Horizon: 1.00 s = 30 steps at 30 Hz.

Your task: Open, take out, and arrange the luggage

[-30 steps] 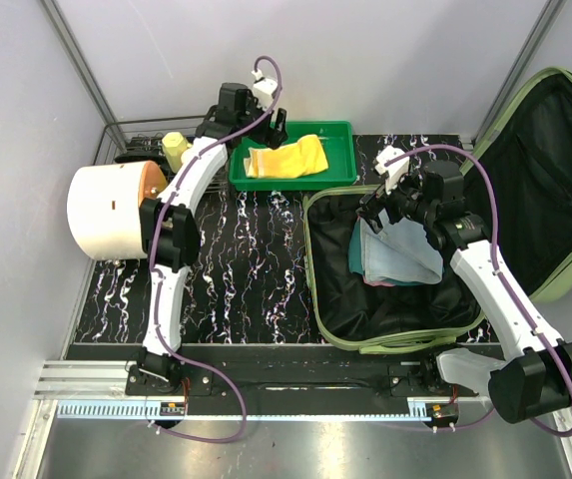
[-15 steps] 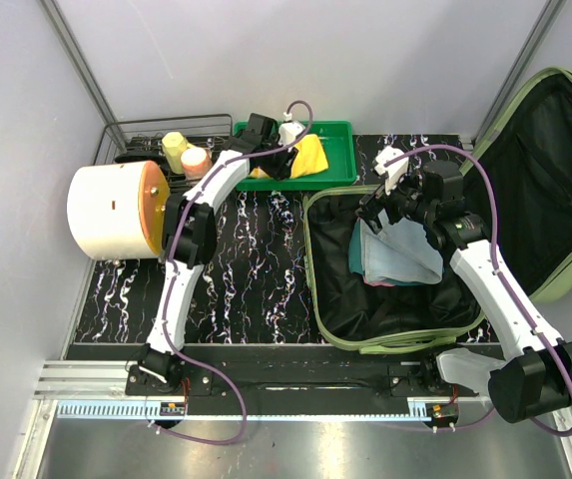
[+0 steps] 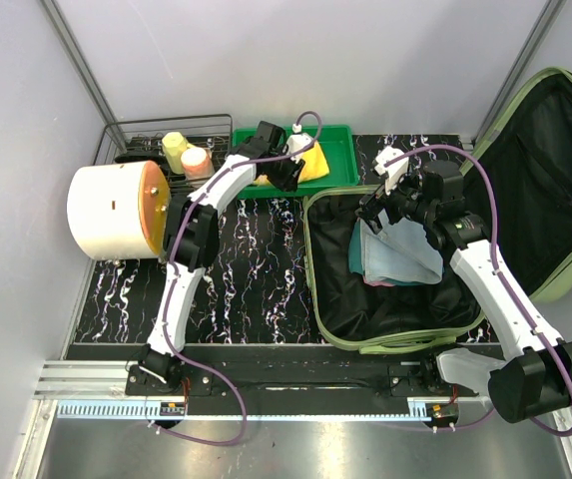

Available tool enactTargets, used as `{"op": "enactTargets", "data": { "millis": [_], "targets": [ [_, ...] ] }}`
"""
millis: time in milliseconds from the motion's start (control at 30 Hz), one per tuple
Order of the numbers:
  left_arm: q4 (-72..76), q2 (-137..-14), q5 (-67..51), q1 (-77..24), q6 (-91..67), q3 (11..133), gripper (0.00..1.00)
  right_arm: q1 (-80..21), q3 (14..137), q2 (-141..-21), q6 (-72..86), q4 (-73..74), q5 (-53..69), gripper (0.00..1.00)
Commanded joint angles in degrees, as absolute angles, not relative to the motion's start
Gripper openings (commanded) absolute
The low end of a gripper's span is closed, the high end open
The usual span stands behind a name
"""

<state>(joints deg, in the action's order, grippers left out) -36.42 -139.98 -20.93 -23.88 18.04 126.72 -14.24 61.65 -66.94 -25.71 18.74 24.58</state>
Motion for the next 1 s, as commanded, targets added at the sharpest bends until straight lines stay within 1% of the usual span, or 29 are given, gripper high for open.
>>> {"op": "enactTargets", "data": {
  "millis": [0,133,167,200,267,300,367,400,500,567,667,767,867,933,967],
  "targets": [
    [-43.1,-137.0,-27.1,-23.8,12.3,126.4,0.34,-13.8,62.1,-65.6,-26.6,17.0,24.1,1.0],
    [-43.9,-135.4,-28.7,-24.3,10.1,125.0,0.32,-13.6,61.9,-65.2,-27.1,17.0,23.6,1.0],
    [-44.0,-134.9,-29.1,-24.4,10.1,124.6,0.34,-13.5,62.0,-65.2,-27.2,17.1,23.6,1.0],
    [-43.8,-134.4,-28.9,-24.3,9.8,124.5,0.38,-13.5,62.0,-65.3,-27.2,17.1,23.6,1.0],
    [-43.8,-133.9,-27.9,-24.2,10.3,125.5,0.41,-13.4,62.5,-65.5,-27.0,17.8,23.5,1.0],
    [-43.8,-133.9,-27.4,-23.9,10.6,126.2,0.48,-13.3,62.7,-66.1,-26.3,18.3,23.2,1.0],
    [-43.7,-133.8,-27.3,-23.1,10.5,129.3,0.56,-12.7,64.5,-67.1,-25.6,20.8,22.6,1.0],
    [-43.7,-133.8,-27.6,-22.2,10.0,130.6,0.62,-12.3,65.4,-68.8,-24.6,22.2,22.2,1.0],
    [-43.2,-132.2,-28.7,-21.2,11.0,135.4,0.73,-10.2,70.9,-74.1,-22.9,30.3,21.1,0.99],
    [-40.4,-128.8,-28.9,-21.2,11.8,135.1,0.77,-8.4,73.9,-75.8,-23.1,35.1,20.9,0.97],
    [-35.4,-123.2,-31.1,-21.2,11.8,130.1,0.81,-7.7,73.2,-76.8,-26.4,37.9,20.2,0.95],
    [-33.0,-119.8,-33.0,-21.3,10.5,126.4,0.83,-7.7,71.7,-78.2,-28.8,39.5,19.9,0.87],
    [-33.0,-118.7,-34.5,-21.1,8.4,125.5,0.83,-7.8,72.2,-81.8,-29.7,40.2,20.0,0.77],
    [-33.0,-118.1,-35.0,-21.0,7.6,124.2,0.83,-7.7,71.9,-83.8,-30.5,40.0,20.7,0.72],
    [-32.8,-117.4,-35.3,-21.0,7.5,123.6,0.84,-7.7,71.8,-84.3,-31.1,40.0,20.7,0.72]
  ]
}}
